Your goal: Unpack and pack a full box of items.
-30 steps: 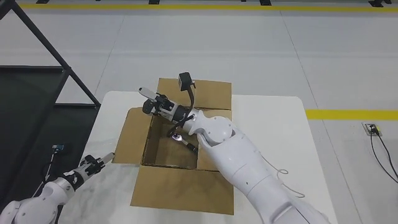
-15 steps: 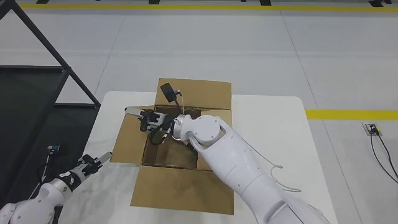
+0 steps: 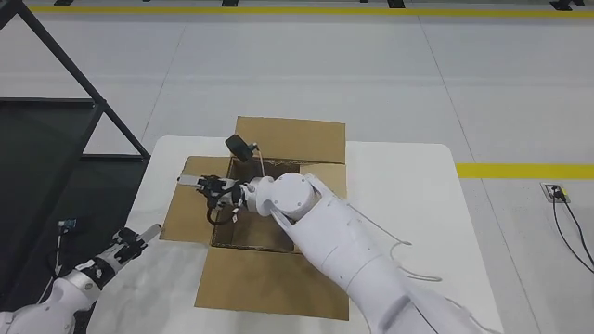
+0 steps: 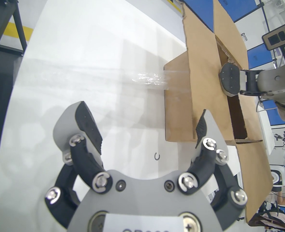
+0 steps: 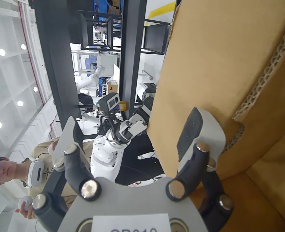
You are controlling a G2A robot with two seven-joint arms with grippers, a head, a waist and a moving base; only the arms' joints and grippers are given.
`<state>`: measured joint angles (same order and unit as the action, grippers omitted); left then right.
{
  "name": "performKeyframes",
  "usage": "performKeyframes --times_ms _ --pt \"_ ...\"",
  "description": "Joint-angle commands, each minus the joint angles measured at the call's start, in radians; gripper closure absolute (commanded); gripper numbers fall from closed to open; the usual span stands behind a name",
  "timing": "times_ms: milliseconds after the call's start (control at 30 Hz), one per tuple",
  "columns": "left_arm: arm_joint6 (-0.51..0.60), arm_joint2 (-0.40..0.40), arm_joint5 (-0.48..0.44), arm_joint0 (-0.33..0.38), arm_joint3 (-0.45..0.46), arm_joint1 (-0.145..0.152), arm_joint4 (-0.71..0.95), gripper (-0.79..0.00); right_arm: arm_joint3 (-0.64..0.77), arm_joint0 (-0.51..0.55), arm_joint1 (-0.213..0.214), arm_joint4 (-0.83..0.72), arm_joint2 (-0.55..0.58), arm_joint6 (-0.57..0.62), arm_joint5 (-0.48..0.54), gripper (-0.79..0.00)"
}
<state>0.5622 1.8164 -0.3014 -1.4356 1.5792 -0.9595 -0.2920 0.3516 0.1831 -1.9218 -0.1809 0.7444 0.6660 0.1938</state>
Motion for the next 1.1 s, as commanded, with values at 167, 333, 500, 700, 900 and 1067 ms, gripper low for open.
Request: performKeyframes --times_ms 167,333,500,700,900,1067 --pt "-0.010 0.014 -0.008 -0.016 0.013 0.001 0.013 -0.785 -0.036 -0.014 -0.020 0.014 -0.001 -0.011 -0.005 -0.785" --pt "-0.013 0.025 -0.014 -0.024 0.020 0.001 0.021 -0.785 -0.053 -0.020 -0.030 0.021 0.003 -0.017 -0.001 -0.785" --pt "-0.016 0.029 -0.015 -0.028 0.023 0.002 0.026 -0.785 -0.052 -0.016 -0.035 0.012 0.018 -0.035 0.058 -0.785" --pt "-0.019 0.026 -0.017 -0.030 0.023 0.001 0.031 -0.785 -0.050 -0.012 -0.042 -0.001 0.036 -0.048 0.106 -0.785" --pt "-0.023 0.028 -0.018 -0.034 0.020 0.001 0.036 -0.785 -0.064 -0.017 -0.053 -0.002 0.043 -0.047 0.099 -0.785" --pt "-0.024 0.030 -0.019 -0.036 0.015 0.001 0.046 -0.785 -0.075 -0.021 -0.065 0.018 0.039 -0.056 0.085 -0.785"
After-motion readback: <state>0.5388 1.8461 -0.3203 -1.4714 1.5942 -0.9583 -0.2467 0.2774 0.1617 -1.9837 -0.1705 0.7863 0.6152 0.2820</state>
